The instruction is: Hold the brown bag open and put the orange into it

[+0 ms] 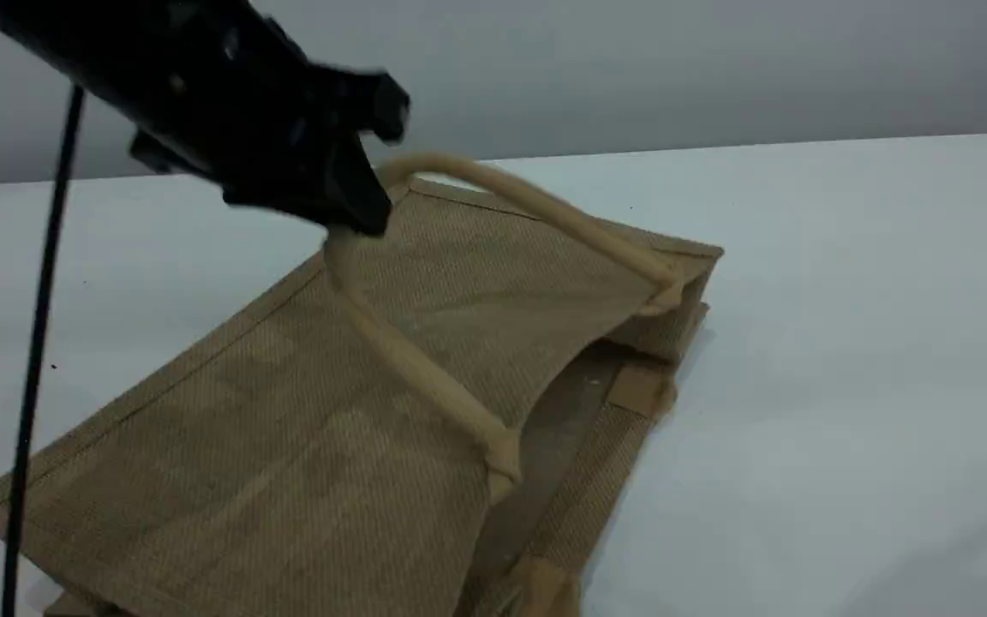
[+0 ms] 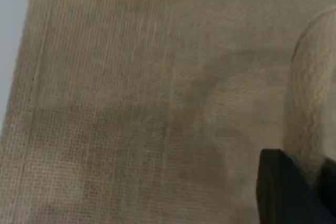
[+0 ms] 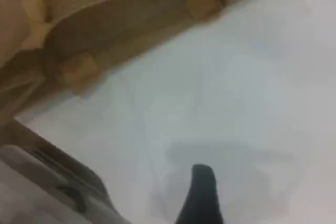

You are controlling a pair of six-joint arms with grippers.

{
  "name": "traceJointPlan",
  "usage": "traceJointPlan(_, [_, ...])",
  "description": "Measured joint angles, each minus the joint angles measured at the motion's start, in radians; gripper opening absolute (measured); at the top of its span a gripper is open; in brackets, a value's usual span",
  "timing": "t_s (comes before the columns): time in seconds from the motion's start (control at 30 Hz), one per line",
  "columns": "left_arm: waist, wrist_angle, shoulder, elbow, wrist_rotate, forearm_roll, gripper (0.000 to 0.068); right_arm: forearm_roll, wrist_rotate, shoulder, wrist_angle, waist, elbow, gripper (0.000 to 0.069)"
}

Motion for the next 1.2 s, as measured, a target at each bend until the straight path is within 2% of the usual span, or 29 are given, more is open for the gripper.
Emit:
traceJointPlan(0.13, [0.000,-0.007,0.056,0.000,-0.001,0.000,0.0122,-0.029,0.011,-0.017,0.027,0.000,0.000,0.0509])
traceJointPlan(0.2, [0.000,-0.006,0.067,0.000,-0.001,0.001,0.0162,-0.046,0.017,-0.041,0.034,0.000,0.000,0.0509])
traceJointPlan(0.27, [0.000,-0.006,0.068,0.000,0.001,0.001,0.0217,-0.054,0.018,-0.071,0.045,0.000,0.000,0.0509])
traceJointPlan(0.47, [0.000,0.029,0.067,-0.002,0.006,0.007,0.0454,-0.085,0.018,-0.182,0.136,0.000,0.000,0.0509])
traceJointPlan(0.6, [0.000,0.112,0.065,-0.018,0.006,0.007,0.0554,-0.087,0.018,-0.271,0.191,0.000,0.000,0.0509])
traceJointPlan(0.87, [0.000,0.383,-0.022,-0.053,0.000,0.003,0.0575,-0.014,0.026,-0.477,0.282,0.000,0.000,0.0509])
traceJointPlan(1.03, [-0.010,0.445,-0.148,-0.053,0.000,-0.029,0.0575,0.033,0.026,-0.619,0.281,0.000,0.001,0.0509])
traceJointPlan(1.2, [-0.070,0.509,-0.315,-0.043,-0.009,-0.044,0.0575,0.040,0.046,-0.736,0.271,0.000,0.064,0.0509])
